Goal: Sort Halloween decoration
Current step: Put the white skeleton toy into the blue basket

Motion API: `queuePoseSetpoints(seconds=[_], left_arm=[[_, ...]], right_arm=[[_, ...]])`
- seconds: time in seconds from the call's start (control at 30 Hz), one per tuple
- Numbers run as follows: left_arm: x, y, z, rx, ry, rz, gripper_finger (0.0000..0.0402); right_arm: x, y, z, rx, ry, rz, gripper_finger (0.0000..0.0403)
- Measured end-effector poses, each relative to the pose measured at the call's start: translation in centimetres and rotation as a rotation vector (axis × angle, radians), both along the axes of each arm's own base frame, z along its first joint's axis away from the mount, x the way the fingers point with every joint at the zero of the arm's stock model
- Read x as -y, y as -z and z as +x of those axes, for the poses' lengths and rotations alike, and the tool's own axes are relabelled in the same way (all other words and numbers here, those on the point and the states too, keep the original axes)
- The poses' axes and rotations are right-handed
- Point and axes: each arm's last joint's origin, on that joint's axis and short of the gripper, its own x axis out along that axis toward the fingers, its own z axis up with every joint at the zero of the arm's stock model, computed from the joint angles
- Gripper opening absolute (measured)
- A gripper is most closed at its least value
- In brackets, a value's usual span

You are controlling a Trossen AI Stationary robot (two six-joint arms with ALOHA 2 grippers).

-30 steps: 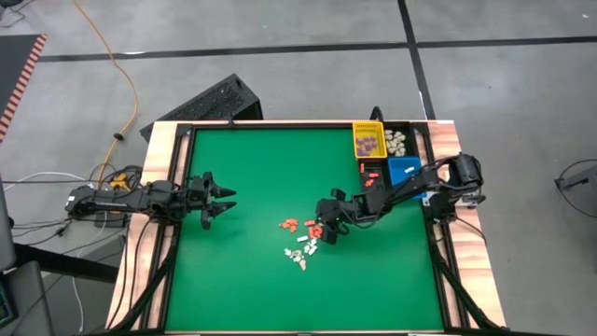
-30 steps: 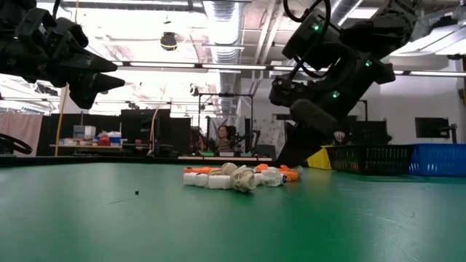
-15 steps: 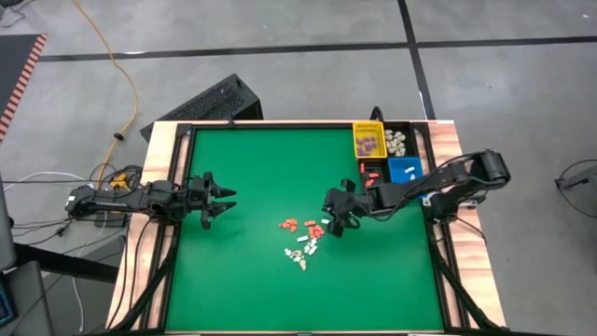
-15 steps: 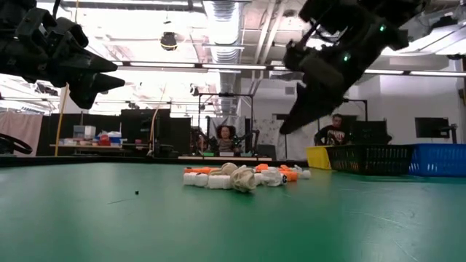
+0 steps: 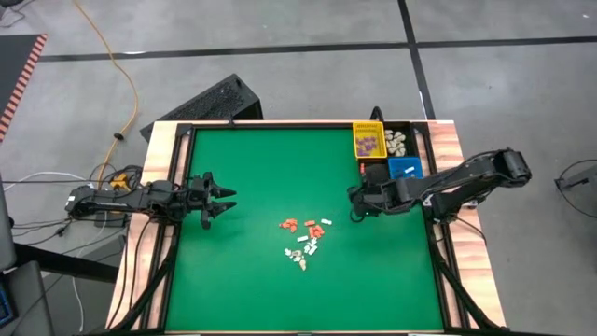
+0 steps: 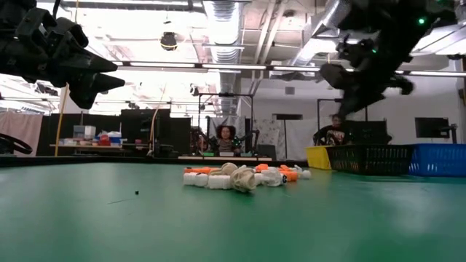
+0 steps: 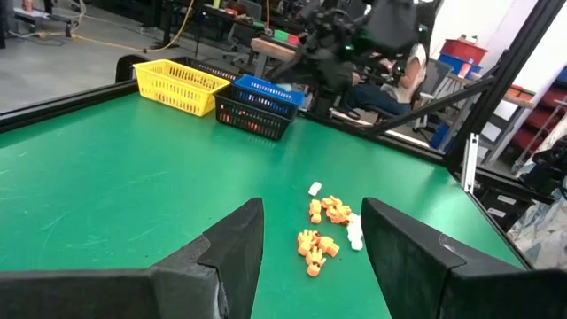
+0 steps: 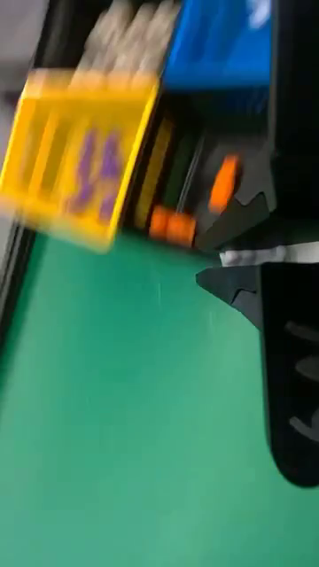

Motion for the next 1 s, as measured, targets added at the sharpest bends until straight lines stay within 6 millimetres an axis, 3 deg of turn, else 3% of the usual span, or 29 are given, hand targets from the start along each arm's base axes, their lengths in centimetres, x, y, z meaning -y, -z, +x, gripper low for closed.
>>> queuePoseSetpoints(seconds=[0.17,0.3,0.57,1.0], left_arm=[[0.0,0.0,0.0,0.000,0.000,0.000,0.0180],[0.0,0.0,0.0,0.000,0.000,0.000,0.0180],[0.0,0.0,0.0,0.000,0.000,0.000,0.0180],[0.0,0.0,0.0,0.000,0.000,0.000,0.0180]], right_arm=[[1.5,0.7,-2.4,-0.038,0.319,0.011,0.0025],[2.5,1.2,-3.2,-0.099,0.460,-0.011,0.0026],[4.4,3.0,-2.8,-0.234,0.580,0.014,0.0033],[5.3,4.3,-2.5,-0.354,0.601,0.002,0.0110]])
